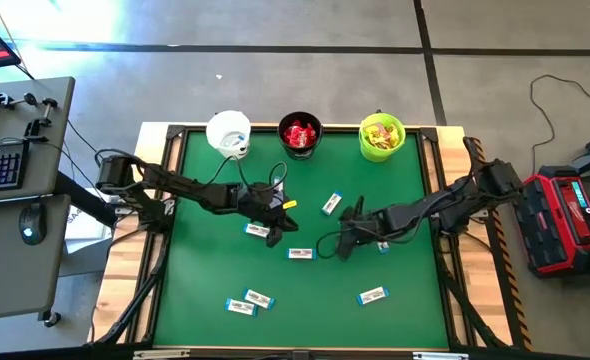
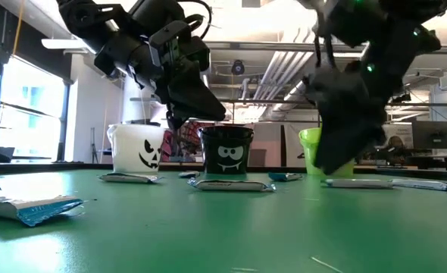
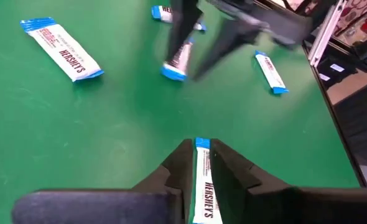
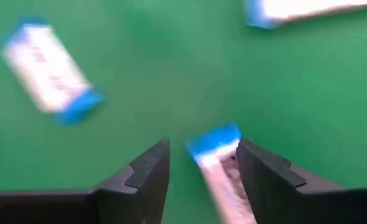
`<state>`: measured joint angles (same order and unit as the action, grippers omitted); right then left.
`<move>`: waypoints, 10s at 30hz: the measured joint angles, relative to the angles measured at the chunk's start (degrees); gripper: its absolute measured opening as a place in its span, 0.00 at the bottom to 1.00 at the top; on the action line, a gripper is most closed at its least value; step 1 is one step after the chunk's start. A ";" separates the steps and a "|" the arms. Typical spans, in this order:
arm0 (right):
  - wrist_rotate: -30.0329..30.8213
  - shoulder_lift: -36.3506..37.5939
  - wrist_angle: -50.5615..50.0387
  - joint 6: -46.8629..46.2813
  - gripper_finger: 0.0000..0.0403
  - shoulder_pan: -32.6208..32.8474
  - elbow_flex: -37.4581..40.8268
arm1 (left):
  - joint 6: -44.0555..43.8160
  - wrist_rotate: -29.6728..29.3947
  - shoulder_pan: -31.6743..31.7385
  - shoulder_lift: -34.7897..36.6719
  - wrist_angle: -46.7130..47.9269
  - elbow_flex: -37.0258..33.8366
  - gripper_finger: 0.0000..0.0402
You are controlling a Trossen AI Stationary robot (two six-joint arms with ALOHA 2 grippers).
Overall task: Sort candy by brand, put in halloween buckets
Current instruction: Put the white chocolate bar into the white bucket
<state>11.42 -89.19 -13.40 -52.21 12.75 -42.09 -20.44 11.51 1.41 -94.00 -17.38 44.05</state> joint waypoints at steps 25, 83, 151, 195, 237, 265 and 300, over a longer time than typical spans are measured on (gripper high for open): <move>12.45 3.44 -29.13 4.09 0.03 15.49 -1.02 | 31.67 -11.41 -10.02 0.04 -6.21 3.76 0.17; 9.78 8.50 -14.42 3.56 0.00 12.66 5.54 | 69.96 -9.29 -5.95 -25.73 23.46 34.53 0.14; 13.44 16.98 -11.00 6.14 0.00 15.69 6.14 | 79.11 -15.17 -6.14 -23.13 19.20 34.36 0.00; 6.09 6.84 -17.50 1.60 0.00 7.14 3.53 | 83.65 -19.34 -5.70 -31.75 15.96 34.58 0.31; 3.95 1.03 -10.02 6.16 0.00 3.73 3.55 | 83.59 -18.73 -6.54 -32.00 15.06 34.36 0.12; 2.71 2.58 -13.41 6.84 0.00 4.46 3.52 | 82.60 -20.49 -6.88 -27.30 19.97 34.32 0.00; 7.54 6.36 -17.02 4.46 0.00 10.56 3.04 | 61.58 -17.85 3.87 -9.43 34.54 34.40 0.00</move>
<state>18.97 -82.83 -30.41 -47.75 23.31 -39.05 41.13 -6.34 5.28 -103.42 17.15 78.46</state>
